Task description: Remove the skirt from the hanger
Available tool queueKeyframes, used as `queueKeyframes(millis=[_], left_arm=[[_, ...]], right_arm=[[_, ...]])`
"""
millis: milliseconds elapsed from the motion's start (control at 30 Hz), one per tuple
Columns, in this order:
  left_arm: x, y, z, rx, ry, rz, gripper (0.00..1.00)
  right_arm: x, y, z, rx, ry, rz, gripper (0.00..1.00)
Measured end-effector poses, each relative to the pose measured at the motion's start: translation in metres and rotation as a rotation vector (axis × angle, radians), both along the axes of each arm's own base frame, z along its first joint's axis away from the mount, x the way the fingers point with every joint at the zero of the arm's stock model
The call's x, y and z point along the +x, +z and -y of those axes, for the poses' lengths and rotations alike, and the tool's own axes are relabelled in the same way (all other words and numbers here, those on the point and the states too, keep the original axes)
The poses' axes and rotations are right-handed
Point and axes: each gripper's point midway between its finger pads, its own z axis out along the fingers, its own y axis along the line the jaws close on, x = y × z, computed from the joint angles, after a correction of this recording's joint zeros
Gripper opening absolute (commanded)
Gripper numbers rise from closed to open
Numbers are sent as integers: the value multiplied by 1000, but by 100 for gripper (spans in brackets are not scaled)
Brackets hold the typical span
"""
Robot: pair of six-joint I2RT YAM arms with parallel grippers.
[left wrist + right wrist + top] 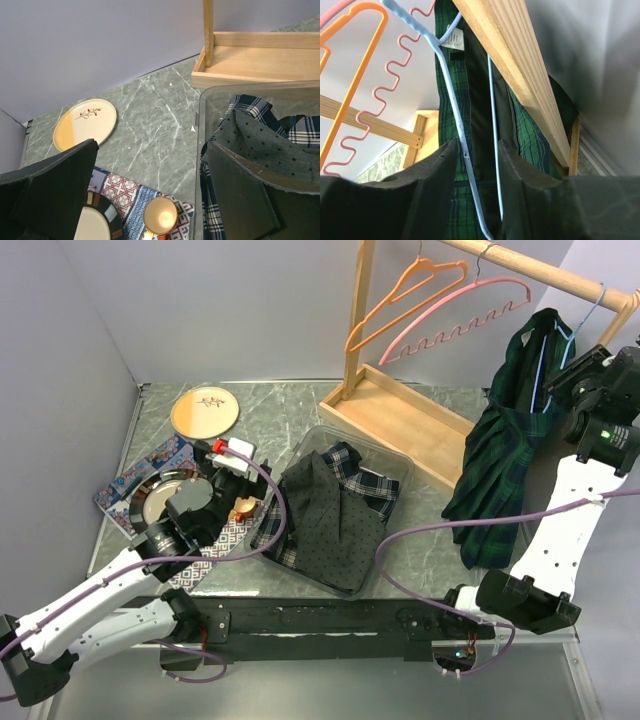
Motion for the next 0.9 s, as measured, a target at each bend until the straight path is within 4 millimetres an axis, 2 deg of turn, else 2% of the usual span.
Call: queueKeyframes(millis=[33,200,267,367,433,567,700,800,900], left_arm=[[0,0,0,-3,-1,0,97],[0,0,5,-16,-19,-4,97],[1,-1,9,-27,-26,-14,97],[4,6,17,-53,-40,-25,97],[8,19,25,-80,-56,-30,97],[16,67,48,-189,-101,-7,97],[19,106,73,-290,-186,10,97],[16,125,97,-338,-288,7,97],[15,148,126,-365,-401,1,97]], right_arm=[[0,0,0,2,1,0,35],[6,3,-3,10,26,24,17],[10,4,-5,20,42,30,0],[18,6,-11,41,87,41,0],[20,8,-16,63,107,56,0],[20,20,-25,94,139,93,0],[15,51,-36,104,171,169,0],[8,78,-48,104,205,237,0],[2,96,-59,111,233,288,0]])
